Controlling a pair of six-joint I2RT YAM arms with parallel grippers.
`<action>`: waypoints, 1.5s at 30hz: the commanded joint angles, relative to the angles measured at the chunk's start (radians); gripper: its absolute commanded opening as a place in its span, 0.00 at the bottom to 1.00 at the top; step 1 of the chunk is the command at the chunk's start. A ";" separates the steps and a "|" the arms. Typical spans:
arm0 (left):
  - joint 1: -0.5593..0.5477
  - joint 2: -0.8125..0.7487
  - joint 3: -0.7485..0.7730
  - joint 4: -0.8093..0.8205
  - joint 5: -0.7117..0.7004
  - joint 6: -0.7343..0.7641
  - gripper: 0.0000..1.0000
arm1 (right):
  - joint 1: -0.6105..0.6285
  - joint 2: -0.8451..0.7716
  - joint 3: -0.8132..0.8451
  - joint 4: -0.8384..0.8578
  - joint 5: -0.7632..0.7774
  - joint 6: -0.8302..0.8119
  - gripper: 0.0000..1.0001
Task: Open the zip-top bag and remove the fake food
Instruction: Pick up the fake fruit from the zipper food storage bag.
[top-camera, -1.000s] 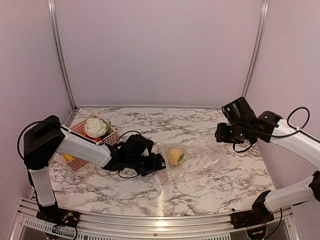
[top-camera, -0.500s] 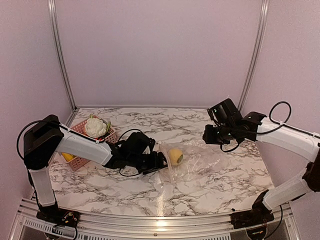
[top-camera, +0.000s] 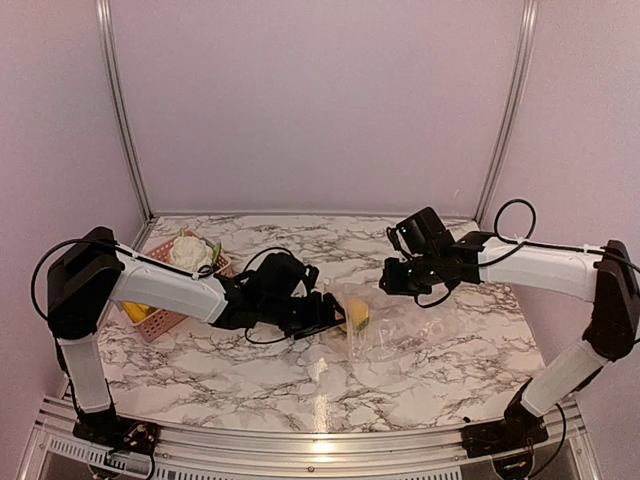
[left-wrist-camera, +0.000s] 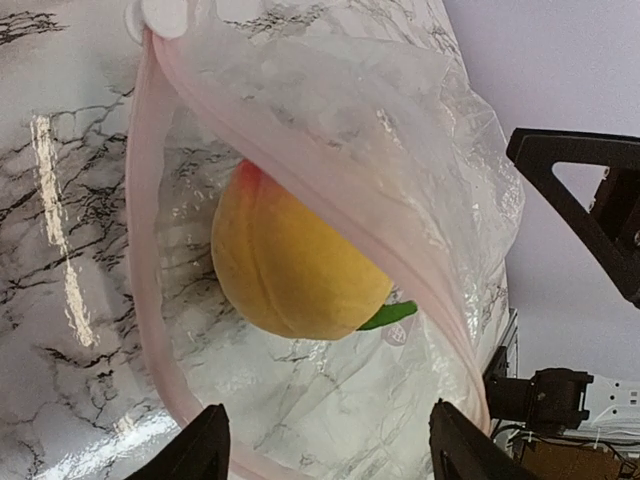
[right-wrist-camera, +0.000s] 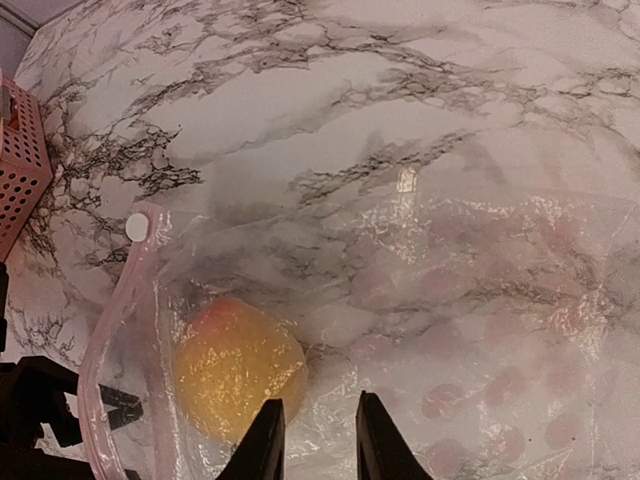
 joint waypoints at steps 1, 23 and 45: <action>0.005 0.012 0.024 -0.047 0.003 0.014 0.71 | 0.026 0.032 0.018 0.057 -0.022 -0.001 0.24; 0.005 0.137 0.172 -0.130 -0.064 0.050 0.83 | 0.055 0.157 -0.076 0.159 -0.066 0.027 0.20; 0.005 0.169 0.220 -0.254 -0.161 0.104 0.95 | 0.100 0.224 -0.076 0.244 -0.154 0.021 0.42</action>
